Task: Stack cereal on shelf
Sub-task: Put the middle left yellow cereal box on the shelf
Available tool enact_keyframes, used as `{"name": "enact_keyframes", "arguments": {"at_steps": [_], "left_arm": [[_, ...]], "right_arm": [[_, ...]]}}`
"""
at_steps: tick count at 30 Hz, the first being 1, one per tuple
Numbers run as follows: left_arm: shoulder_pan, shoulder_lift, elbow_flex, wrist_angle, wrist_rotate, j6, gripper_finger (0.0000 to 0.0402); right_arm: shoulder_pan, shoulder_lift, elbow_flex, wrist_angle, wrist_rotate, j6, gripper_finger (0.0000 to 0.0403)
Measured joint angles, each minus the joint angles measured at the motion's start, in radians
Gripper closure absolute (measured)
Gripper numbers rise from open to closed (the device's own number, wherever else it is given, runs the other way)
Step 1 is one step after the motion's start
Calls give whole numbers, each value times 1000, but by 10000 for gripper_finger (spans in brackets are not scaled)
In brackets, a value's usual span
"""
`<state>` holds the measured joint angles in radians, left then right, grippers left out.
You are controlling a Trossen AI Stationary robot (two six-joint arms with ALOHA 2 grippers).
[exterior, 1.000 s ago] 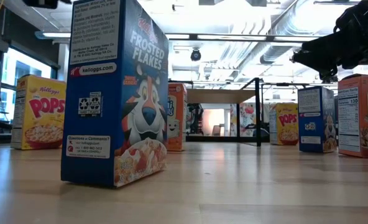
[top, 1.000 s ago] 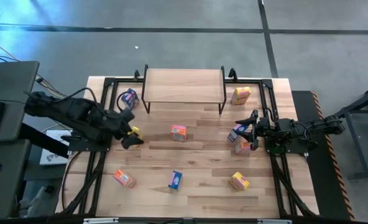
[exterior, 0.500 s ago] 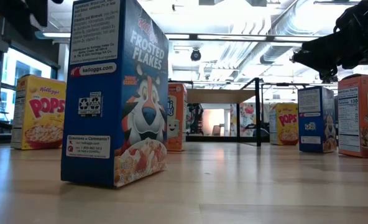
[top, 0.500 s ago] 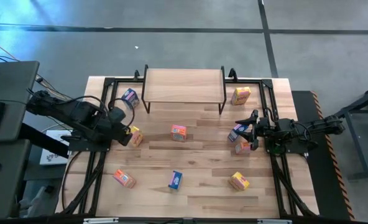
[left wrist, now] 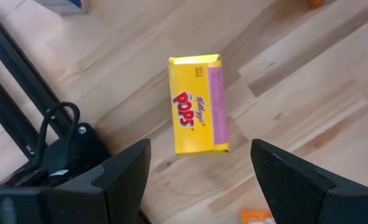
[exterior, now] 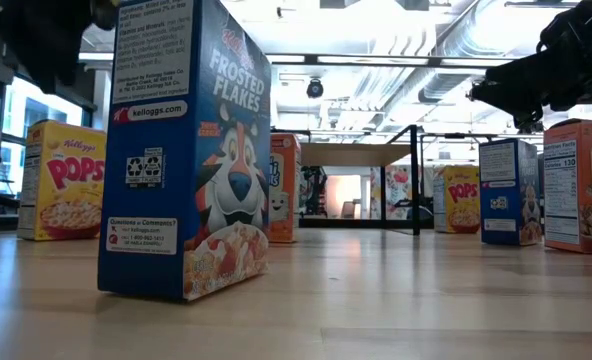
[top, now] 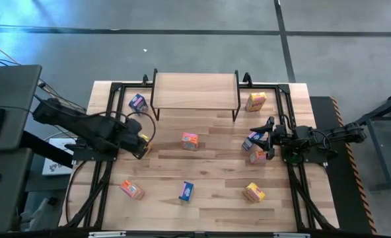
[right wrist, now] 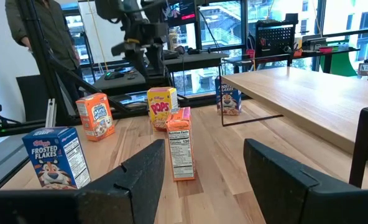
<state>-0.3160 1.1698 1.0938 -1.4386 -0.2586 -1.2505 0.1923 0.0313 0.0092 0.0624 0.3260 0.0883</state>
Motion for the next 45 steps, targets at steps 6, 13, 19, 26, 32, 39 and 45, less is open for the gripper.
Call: {"name": "enact_keyframes", "arguments": {"at_steps": [6, 13, 19, 26, 32, 39, 45], "left_arm": [[28, 23, -31, 55, 26, 24, 133], [67, 65, -33, 64, 27, 47, 133], [98, 129, -33, 75, 28, 84, 133], [144, 182, -33, 76, 47, 110, 133], [182, 210, -33, 81, 74, 146, 133], [212, 234, -33, 96, 90, 186, 133], [227, 247, -33, 107, 96, 214, 134]], "right_arm": [[0, 0, 0, 0, 0, 0, 192], [0, 0, 0, 0, 0, 0, 192], [0, 0, 0, 0, 0, 0, 192], [0, 0, 0, 0, 0, 0, 192], [0, 0, 0, 0, 0, 0, 192], [0, 0, 0, 0, 0, 0, 192], [0, 0, 0, 0, 0, 0, 192]]}}
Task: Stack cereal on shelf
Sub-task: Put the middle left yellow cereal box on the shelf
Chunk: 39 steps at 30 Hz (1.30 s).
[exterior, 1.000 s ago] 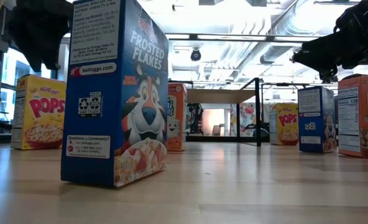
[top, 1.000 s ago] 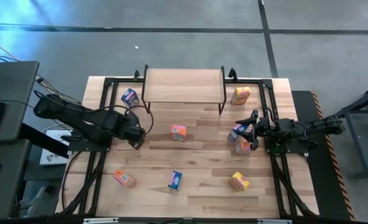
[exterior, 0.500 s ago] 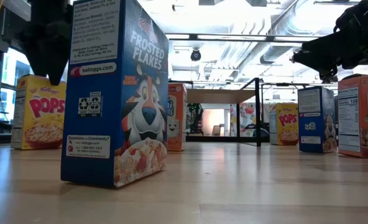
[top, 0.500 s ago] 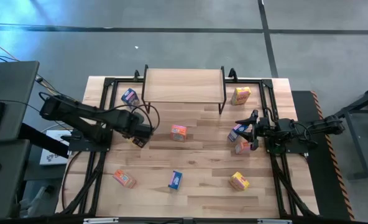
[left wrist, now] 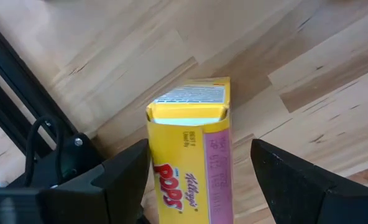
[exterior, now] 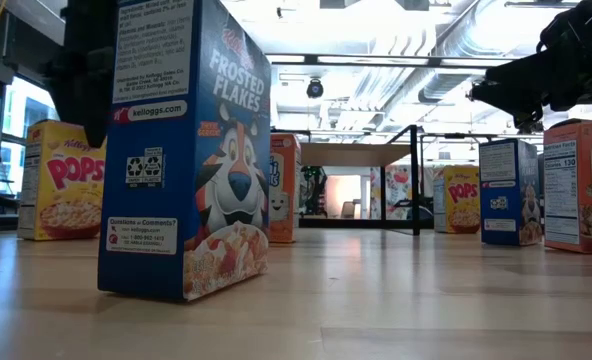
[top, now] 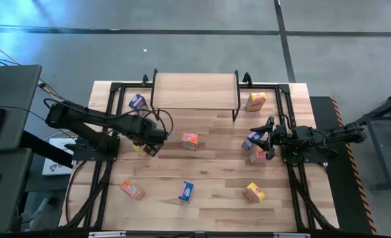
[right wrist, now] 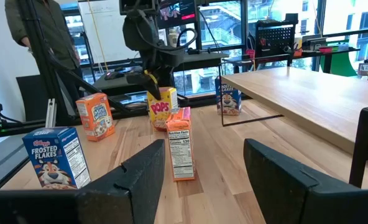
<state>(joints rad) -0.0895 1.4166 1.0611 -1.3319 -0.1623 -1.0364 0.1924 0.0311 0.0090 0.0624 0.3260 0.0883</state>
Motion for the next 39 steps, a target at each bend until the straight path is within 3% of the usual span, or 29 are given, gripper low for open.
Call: {"name": "enact_keyframes", "arguments": {"at_steps": [25, 39], "left_arm": [[11, 0, 0, -2, 30, 63, 261], [-1, -29, 1, -2, 60, 142, 286]], "right_arm": [[0, 0, 0, 0, 0, 0, 192], [0, 0, 0, 0, 0, 0, 192]]}}
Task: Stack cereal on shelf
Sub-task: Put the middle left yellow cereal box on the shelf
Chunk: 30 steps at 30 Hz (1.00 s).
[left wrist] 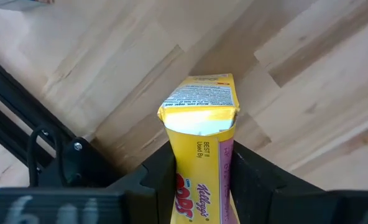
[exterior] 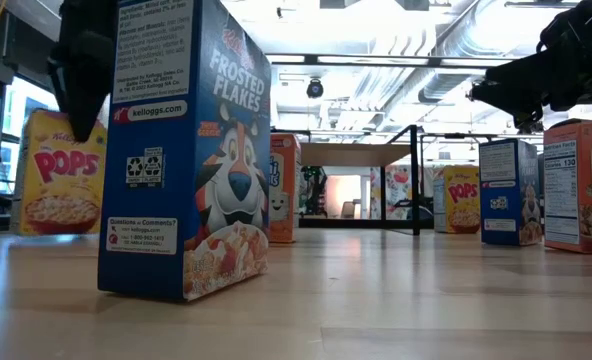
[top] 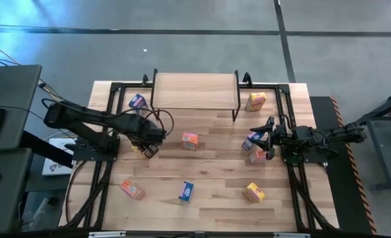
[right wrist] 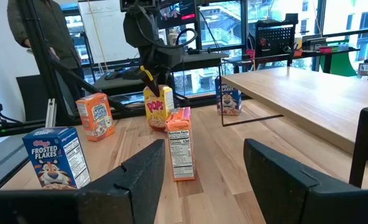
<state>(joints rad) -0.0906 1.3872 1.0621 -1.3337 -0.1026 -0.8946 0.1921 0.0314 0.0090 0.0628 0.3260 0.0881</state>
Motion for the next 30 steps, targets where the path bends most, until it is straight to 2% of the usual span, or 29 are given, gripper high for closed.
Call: {"name": "enact_keyframes", "arguments": {"at_steps": [5, 11, 22, 30], "left_arm": [[-14, -27, 10, -6, 10, 24, 286], [-17, -52, 88, -6, 2, 83, 286], [21, -61, 282, -7, -117, 283, 286], [136, -60, 425, -3, -245, 543, 286]], "right_arm": [[0, 0, 0, 0, 0, 0, 192], [0, 0, 0, 0, 0, 0, 192], [0, 0, 0, 0, 0, 0, 192], [0, 0, 0, 0, 0, 0, 192]]}}
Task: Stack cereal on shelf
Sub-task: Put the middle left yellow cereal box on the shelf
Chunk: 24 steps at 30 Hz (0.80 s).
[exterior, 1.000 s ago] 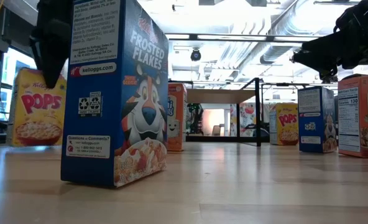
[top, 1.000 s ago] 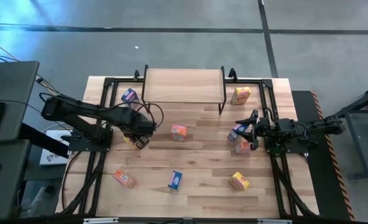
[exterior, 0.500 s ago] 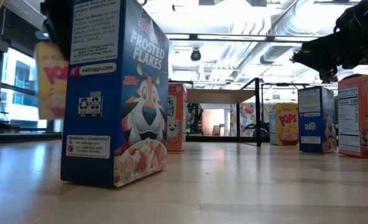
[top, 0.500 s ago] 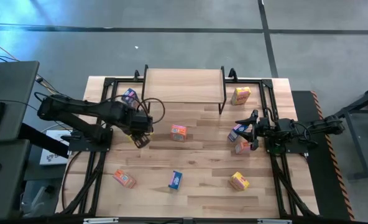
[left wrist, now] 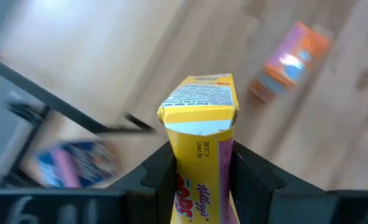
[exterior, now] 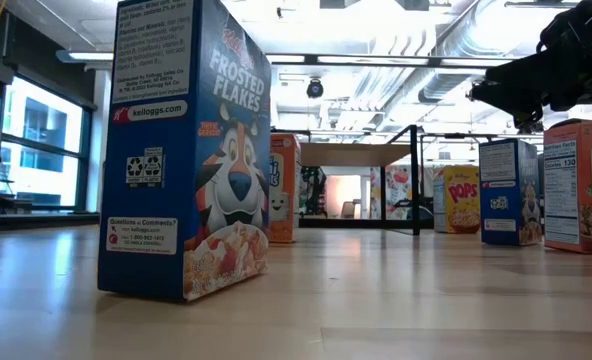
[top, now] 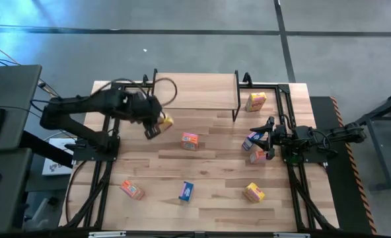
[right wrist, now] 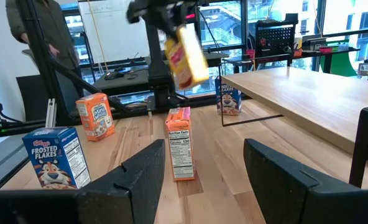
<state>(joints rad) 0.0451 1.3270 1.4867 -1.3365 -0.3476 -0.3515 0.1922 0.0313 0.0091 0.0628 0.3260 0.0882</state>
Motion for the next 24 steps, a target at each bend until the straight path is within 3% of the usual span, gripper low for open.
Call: {"name": "enact_keyframes", "arguments": {"at_steps": [7, 15, 24], "left_arm": [[153, 0, 99, 57, -117, 270, 286], [329, 12, 190, 230, -117, 572, 286], [485, 68, 304, 282, -106, 858, 286]], "right_arm": [[0, 0, 0, 0, 0, 0, 192], [0, 0, 0, 0, 0, 0, 192], [0, 0, 0, 0, 0, 0, 192]]}}
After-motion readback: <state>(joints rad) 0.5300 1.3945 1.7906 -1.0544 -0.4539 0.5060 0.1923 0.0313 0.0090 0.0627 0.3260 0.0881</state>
